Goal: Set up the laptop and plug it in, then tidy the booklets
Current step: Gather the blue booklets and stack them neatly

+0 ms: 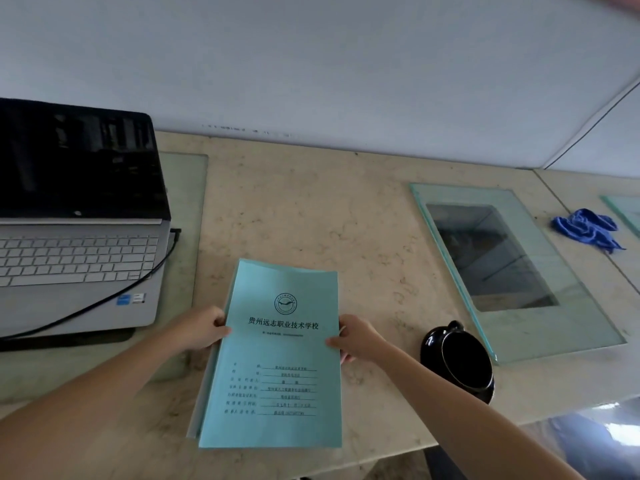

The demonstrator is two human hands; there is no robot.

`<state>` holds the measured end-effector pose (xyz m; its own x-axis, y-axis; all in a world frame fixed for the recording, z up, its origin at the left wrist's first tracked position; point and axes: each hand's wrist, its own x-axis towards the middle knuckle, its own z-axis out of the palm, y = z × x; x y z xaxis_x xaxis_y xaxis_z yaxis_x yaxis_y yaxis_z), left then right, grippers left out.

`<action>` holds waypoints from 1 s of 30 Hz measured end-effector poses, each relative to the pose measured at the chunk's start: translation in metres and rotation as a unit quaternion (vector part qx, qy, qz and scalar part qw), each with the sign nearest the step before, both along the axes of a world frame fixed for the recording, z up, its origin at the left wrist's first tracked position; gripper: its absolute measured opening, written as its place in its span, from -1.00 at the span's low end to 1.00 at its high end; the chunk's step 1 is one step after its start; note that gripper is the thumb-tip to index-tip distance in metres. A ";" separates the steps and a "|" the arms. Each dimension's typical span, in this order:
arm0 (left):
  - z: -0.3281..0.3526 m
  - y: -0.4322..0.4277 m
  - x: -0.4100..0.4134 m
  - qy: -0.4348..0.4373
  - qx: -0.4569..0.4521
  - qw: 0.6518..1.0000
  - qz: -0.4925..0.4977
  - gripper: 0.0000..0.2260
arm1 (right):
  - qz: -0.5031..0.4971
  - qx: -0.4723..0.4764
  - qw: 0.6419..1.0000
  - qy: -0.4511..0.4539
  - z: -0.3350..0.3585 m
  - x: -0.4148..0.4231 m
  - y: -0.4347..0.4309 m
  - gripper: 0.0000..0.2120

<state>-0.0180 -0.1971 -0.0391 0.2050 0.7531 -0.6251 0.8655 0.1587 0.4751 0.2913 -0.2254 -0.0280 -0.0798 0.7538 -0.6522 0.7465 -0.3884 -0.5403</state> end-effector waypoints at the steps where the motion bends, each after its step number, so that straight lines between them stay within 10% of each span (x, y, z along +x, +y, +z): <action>1: -0.001 0.000 0.000 0.008 0.009 1.000 -0.005 -0.79 | -0.005 0.007 1.000 -0.003 0.000 -0.001 -0.001 -0.90; 22: 0.003 0.001 0.009 0.131 0.112 0.977 -0.124 -0.72 | -0.001 -0.026 0.992 -0.124 -0.005 -0.004 0.001 -0.71; 30: 0.002 0.005 0.021 0.032 0.087 0.996 0.006 -0.41 | 0.010 -0.042 0.995 -0.088 -0.008 -0.009 0.010 -0.67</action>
